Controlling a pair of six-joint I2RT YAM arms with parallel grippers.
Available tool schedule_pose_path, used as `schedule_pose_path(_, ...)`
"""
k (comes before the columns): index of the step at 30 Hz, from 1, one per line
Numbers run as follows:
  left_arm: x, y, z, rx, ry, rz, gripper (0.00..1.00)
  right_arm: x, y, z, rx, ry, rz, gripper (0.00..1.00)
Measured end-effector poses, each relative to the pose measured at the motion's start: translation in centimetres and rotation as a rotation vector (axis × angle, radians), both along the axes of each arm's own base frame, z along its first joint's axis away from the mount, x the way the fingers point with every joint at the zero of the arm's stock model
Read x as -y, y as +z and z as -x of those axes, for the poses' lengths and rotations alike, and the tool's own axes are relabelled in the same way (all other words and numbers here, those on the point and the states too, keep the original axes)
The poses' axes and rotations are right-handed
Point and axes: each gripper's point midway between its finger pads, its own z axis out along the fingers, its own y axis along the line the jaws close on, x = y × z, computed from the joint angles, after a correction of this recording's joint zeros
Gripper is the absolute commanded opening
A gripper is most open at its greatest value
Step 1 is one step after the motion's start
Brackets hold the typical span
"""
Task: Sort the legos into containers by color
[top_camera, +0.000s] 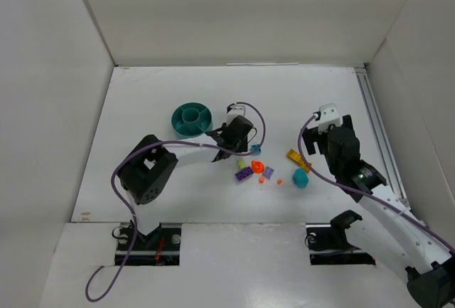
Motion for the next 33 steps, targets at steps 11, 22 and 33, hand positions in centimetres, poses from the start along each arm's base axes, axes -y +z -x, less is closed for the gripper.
schedule_pose_path(11, -8.0, 18.2, -0.6, 0.368, 0.189, 0.254, 0.2, 0.0, 0.0, 0.0, -0.001, 0.0, 0.001, 1.0)
schedule_pose_path(22, -22.6, 16.2, -5.9, 0.366, 0.506, 0.174, 0.22, -0.1, -0.4, -0.1, -0.015, 0.001, 0.008, 1.0)
schedule_pose_path(33, -23.4, 9.9, -8.8, 0.194, 0.454, 0.083, 0.18, -0.2, -1.1, -0.3, -0.037, 0.001, 0.019, 1.0)
